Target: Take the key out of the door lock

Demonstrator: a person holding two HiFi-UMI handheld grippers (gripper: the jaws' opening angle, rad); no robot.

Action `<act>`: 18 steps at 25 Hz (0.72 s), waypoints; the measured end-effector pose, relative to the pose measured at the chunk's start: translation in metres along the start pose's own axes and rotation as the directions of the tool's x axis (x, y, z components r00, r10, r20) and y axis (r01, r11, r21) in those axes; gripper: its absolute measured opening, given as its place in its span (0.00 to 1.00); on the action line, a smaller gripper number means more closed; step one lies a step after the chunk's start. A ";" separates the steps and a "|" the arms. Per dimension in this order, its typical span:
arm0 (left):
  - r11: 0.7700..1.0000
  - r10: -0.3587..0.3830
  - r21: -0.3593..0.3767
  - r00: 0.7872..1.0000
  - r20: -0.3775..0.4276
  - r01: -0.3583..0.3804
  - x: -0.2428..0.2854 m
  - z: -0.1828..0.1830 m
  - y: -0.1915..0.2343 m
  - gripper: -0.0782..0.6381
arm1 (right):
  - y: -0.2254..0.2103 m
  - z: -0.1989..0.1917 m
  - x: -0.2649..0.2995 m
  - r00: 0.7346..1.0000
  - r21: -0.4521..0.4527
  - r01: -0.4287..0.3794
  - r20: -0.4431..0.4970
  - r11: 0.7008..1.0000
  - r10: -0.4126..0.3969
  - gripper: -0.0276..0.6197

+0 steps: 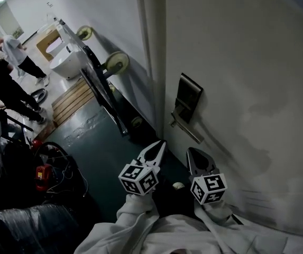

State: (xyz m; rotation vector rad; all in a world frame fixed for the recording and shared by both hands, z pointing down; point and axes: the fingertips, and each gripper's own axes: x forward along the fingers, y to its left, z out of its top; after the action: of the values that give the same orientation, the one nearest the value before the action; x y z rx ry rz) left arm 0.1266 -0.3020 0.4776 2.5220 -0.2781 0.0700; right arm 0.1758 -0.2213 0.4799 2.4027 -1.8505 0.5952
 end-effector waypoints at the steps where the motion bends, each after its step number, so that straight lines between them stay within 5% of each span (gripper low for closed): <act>1: 1.000 -0.017 -0.004 1.000 -0.010 0.017 0.003 0.000 0.001 0.14 | -0.001 0.000 0.000 1.000 0.006 0.021 0.005 1.000 -0.021 0.12; 10: 0.983 -0.161 -0.106 0.984 -0.080 0.152 0.016 0.003 0.012 0.14 | 0.006 -0.007 -0.003 0.981 0.048 0.190 0.022 0.981 -0.191 0.12; 18: 0.943 -0.224 -0.278 0.968 -0.114 0.185 0.025 -0.001 0.018 0.14 | 0.016 -0.013 -0.009 0.964 0.065 0.266 0.008 0.962 -0.267 0.12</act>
State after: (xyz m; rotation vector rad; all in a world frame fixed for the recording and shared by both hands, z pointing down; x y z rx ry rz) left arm 0.1468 -0.3205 0.4918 2.2505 0.0342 0.1230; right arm 0.1553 -0.2145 0.4857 2.6429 -1.4950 0.6193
